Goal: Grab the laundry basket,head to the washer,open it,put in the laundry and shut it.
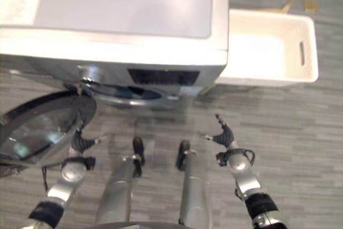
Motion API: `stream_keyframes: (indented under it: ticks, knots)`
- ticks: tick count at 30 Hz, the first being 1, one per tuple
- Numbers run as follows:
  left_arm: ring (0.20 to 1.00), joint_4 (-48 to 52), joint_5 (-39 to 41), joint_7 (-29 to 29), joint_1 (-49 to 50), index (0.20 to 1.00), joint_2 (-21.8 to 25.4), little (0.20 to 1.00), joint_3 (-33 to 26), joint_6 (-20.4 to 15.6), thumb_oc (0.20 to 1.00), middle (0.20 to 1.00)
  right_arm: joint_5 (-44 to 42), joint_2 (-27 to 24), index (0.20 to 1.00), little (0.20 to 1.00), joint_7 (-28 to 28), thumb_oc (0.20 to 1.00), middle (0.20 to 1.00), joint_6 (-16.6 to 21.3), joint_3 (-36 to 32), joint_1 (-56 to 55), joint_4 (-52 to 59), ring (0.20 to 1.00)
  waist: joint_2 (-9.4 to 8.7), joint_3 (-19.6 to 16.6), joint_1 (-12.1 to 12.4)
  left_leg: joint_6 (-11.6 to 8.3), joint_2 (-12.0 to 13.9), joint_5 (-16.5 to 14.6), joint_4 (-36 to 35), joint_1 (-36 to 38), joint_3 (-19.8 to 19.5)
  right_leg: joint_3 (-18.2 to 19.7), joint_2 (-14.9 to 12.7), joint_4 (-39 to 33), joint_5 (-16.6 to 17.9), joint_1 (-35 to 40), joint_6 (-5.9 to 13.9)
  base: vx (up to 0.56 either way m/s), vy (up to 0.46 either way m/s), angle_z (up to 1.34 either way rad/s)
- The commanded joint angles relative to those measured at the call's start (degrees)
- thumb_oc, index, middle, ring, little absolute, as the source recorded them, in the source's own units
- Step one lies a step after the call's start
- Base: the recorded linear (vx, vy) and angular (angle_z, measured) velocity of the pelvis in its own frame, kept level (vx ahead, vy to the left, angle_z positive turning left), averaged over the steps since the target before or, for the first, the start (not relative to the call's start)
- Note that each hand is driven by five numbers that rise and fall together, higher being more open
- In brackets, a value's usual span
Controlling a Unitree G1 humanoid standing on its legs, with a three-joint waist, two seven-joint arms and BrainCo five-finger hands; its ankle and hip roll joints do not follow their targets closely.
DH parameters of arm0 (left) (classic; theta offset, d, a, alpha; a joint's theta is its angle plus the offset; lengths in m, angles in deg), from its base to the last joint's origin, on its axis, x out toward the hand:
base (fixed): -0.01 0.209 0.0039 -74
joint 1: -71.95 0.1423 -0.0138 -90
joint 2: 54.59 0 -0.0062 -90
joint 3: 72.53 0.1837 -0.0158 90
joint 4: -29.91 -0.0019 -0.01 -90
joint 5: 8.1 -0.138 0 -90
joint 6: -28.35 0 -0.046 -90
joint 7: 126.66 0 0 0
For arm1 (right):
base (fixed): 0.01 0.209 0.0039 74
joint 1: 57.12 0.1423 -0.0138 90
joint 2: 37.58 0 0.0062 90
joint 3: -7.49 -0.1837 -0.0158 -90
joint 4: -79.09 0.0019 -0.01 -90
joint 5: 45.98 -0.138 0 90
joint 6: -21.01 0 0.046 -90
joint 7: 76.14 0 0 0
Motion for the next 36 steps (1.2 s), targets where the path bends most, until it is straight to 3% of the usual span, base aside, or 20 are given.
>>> stream_keyframes:
  ticks: [1,3,4,5,7,8,12,15,16,18,20,21,22,23,24,27,28,30,32,36]
  knots:
    - [1.000,-4.29,3.08,-3.76,-2.58,1.000,-0.94,1.000,-1.74,-2.53,1.000,1.000,-0.60,-0.13,1.000,1.000,0.91,1.000,1.000,-0.27,-2.64,-3.21,-3.07,1.000,0.42,-0.12,-1.61,-0.28,-1.12,-2.21,-4.50,8.39,-0.80,0.10,1.09,-17.59,10.00,9.40,5.60,0.11,0.091,0.04]
    - [1.000,-4.96,3.48,-4.64,-1.16,1.000,-1.46,1.000,-1.82,-2.28,1.000,1.000,-0.30,0.19,1.000,1.000,1.32,1.000,1.000,-0.57,-2.82,-3.73,-4.17,1.000,0.56,-0.57,-1.50,-0.17,-1.38,-1.71,-6.75,11.22,-0.72,0.14,1.28,-19.60,10.49,12.10,5.82,0.12,0.093,0.14]
    - [1.000,-6.60,3.14,-5.93,0.39,1.000,-2.09,1.000,-1.88,-1.99,1.000,1.000,-0.04,0.63,1.000,1.000,1.44,1.000,1.000,-0.68,-3.22,-4.58,-6.10,1.000,0.45,-1.51,-1.56,-0.26,-1.81,-0.99,-9.97,14.81,-0.21,-0.22,1.37,-22.52,11.89,15.33,6.65,0.21,0.231,0.07]
    - [1.000,-8.53,1.45,-7.68,3.27,1.000,-3.04,1.000,-1.89,-1.52,1.000,1.000,1.24,1.62,1.000,1.000,2.48,1.000,1.000,-1.03,-3.77,-6.41,-9.25,1.000,0.35,-4.10,-1.51,0.15,-3.11,0.14,-17.31,22.04,0.72,0.00,1.65,-29.90,14.65,21.86,8.43,0.22,0.300,-0.15]
    - [1.000,-10.61,0.57,-7.70,3.90,1.000,-3.73,1.000,-2.40,-1.24,1.000,1.000,2.55,2.36,1.000,1.000,2.78,1.000,1.000,-1.48,-3.33,-6.91,-12.06,1.000,0.20,-6.02,-1.54,0.68,-4.14,2.37,-22.95,25.83,1.07,1.07,1.84,-31.63,18.29,22.89,10.20,0.06,0.244,-0.40]
    - [1.000,-10.63,0.56,-7.69,3.89,1.000,-3.74,1.000,-2.40,-1.25,1.000,1.000,2.55,2.36,1.000,1.000,2.78,1.000,1.000,-1.46,-3.32,-6.88,-12.08,1.000,0.19,-5.95,-1.47,0.69,-4.16,2.47,-23.19,26.03,1.15,1.16,1.85,-31.62,18.29,22.93,10.22,-0.08,0.144,-0.41]
    - [1.000,-8.74,-0.21,-8.51,4.49,1.000,-2.50,1.000,-2.13,-1.36,1.000,1.000,2.79,3.46,1.000,1.000,3.38,1.000,1.000,-1.23,-2.21,-7.51,-15.17,1.000,2.01,-6.19,-0.69,1.37,-2.04,5.33,-25.69,27.81,2.10,1.59,5.25,-17.73,9.83,24.43,9.21,-0.16,0.110,-0.25]
    - [1.000,-8.45,0.28,-8.46,4.80,1.000,-1.99,1.000,-2.75,-1.20,1.000,1.000,2.99,4.13,1.000,1.000,3.82,1.000,1.000,-1.25,-1.99,-8.24,-15.52,1.000,1.48,-7.86,0.49,1.45,-2.11,6.58,-26.04,27.45,2.08,1.80,7.41,-11.01,7.28,28.87,9.14,-0.19,-0.014,-0.02]
    - [1.000,-8.07,0.33,-8.24,5.42,1.000,-1.70,1.000,-3.15,-1.05,1.000,1.000,3.16,4.27,1.000,1.000,3.58,1.000,1.000,-1.21,-1.91,-8.72,-15.46,1.000,0.69,-8.53,1.53,1.49,-2.35,7.13,-25.88,26.50,2.35,2.20,8.56,-11.81,6.45,31.48,8.81,-0.25,-0.100,0.10]
    - [1.000,-7.33,0.34,-8.14,5.29,1.000,-1.85,1.000,-3.32,-1.18,1.000,1.000,2.60,4.55,1.000,1.000,3.58,1.000,1.000,-1.26,-1.43,-8.30,-15.55,1.000,-0.22,-9.16,3.62,0.43,-2.11,9.61,-25.41,23.53,2.51,2.63,10.26,-21.50,0.81,36.34,6.06,-0.28,-0.107,0.03]
    - [1.000,-6.55,-0.17,-8.05,5.84,1.000,-2.23,1.000,-3.11,-1.21,1.000,1.000,1.87,4.43,1.000,1.000,3.21,1.000,1.000,-1.26,-1.40,-8.19,-15.47,1.000,-0.11,-9.17,5.07,-0.75,-1.45,13.34,-25.19,19.34,2.04,4.26,12.52,-28.03,-0.40,37.26,3.98,-0.28,-0.082,-0.28]
    - [1.000,-6.54,-0.17,-8.04,5.85,1.000,-2.23,1.000,-3.11,-1.21,1.000,1.000,1.87,4.43,1.000,1.000,3.21,1.000,1.000,-1.26,-1.40,-8.19,-15.47,1.000,-0.11,-9.20,5.07,-0.75,-1.45,13.34,-25.18,19.31,2.04,4.26,12.53,-28.05,-0.38,37.24,3.98,-0.38,-0.060,-0.26]
    - [1.000,-5.94,-0.39,-8.08,5.42,1.000,-2.48,1.000,-2.63,-1.30,1.000,1.000,0.83,3.64,1.000,1.000,2.74,1.000,1.000,-0.94,-2.00,-8.16,-14.96,1.000,0.76,-8.48,5.63,-3.55,-0.75,17.03,-25.51,15.58,0.95,4.60,13.74,-31.00,0.42,36.59,2.99,-0.53,-0.001,0.02]
    - [1.000,-5.43,-0.50,-8.46,4.73,1.000,-2.69,1.000,-2.18,-1.56,1.000,1.000,0.61,2.78,1.000,1.000,2.36,1.000,1.000,-0.82,-2.59,-7.50,-15.61,1.000,1.10,-6.97,5.61,-4.70,-1.87,16.43,-24.17,14.05,-1.28,3.08,13.08,-31.71,1.71,35.13,2.83,-0.76,0.037,0.44]
    - [1.000,-5.24,-1.05,-8.98,4.76,1.000,-2.57,1.000,-1.79,-1.69,1.000,1.000,0.66,2.35,1.000,1.000,2.52,1.000,1.000,-1.05,-3.21,-7.81,-15.61,1.000,0.51,-6.67,4.49,-3.01,-2.05,12.60,-18.92,14.01,-2.02,0.76,11.08,-32.57,3.73,33.71,3.46,-0.58,0.092,0.60]
    - [1.000,-5.41,-0.79,-9.21,4.69,1.000,-2.61,1.000,-1.76,-1.74,1.000,1.000,0.39,2.32,1.000,1.000,3.03,1.000,1.000,-0.84,-3.60,-8.03,-16.31,1.000,-0.68,-7.51,2.46,-1.97,-1.38,4.75,-13.95,18.36,-3.24,-0.93,8.07,-34.11,6.44,32.42,3.86,-0.22,0.154,0.85]
    - [1.000,-5.35,-0.41,-9.08,4.52,1.000,-2.72,1.000,-1.48,-1.66,1.000,1.000,0.10,2.52,1.000,1.000,3.06,1.000,1.000,-1.01,-3.79,-7.95,-17.25,1.000,-0.27,-8.43,1.64,-2.18,0.00,4.51,-15.61,21.44,-4.59,-1.27,7.64,-34.36,6.66,32.54,4.20,-0.01,0.226,0.56]
    - [1.000,-5.04,-0.42,-9.21,4.71,1.000,-2.70,1.000,-1.35,-1.47,1.000,1.000,-0.08,2.66,1.000,1.000,3.17,1.000,1.000,-1.01,-3.96,-8.10,-17.22,1.000,-0.13,-8.87,1.57,-2.10,-0.02,4.68,-16.86,21.94,-5.22,-1.36,7.66,-34.26,6.53,32.87,4.12,0.10,0.143,0.52]
    - [1.000,-3.98,-1.67,-9.21,4.83,1.000,-1.87,1.000,-0.71,-1.31,1.000,1.000,-0.37,3.15,1.000,1.000,3.20,1.000,1.000,-0.96,-4.49,-8.39,-18.20,1.000,0.28,-9.98,0.84,-2.26,-0.96,4.97,-21.46,24.43,-5.66,-1.85,7.23,-33.93,6.72,33.71,4.54,0.16,0.216,0.56]
    - [1.000,-3.44,-2.36,-9.23,4.21,1.000,-1.27,1.000,-0.77,-1.28,1.000,1.000,-0.04,3.42,1.000,1.000,3.35,1.000,1.000,-1.12,-4.14,-7.83,-18.67,1.000,0.21,-10.32,0.73,-1.94,-1.66,4.87,-22.83,25.43,-5.47,-1.50,6.72,-33.66,7.17,33.65,5.16,0.07,0.134,0.10]
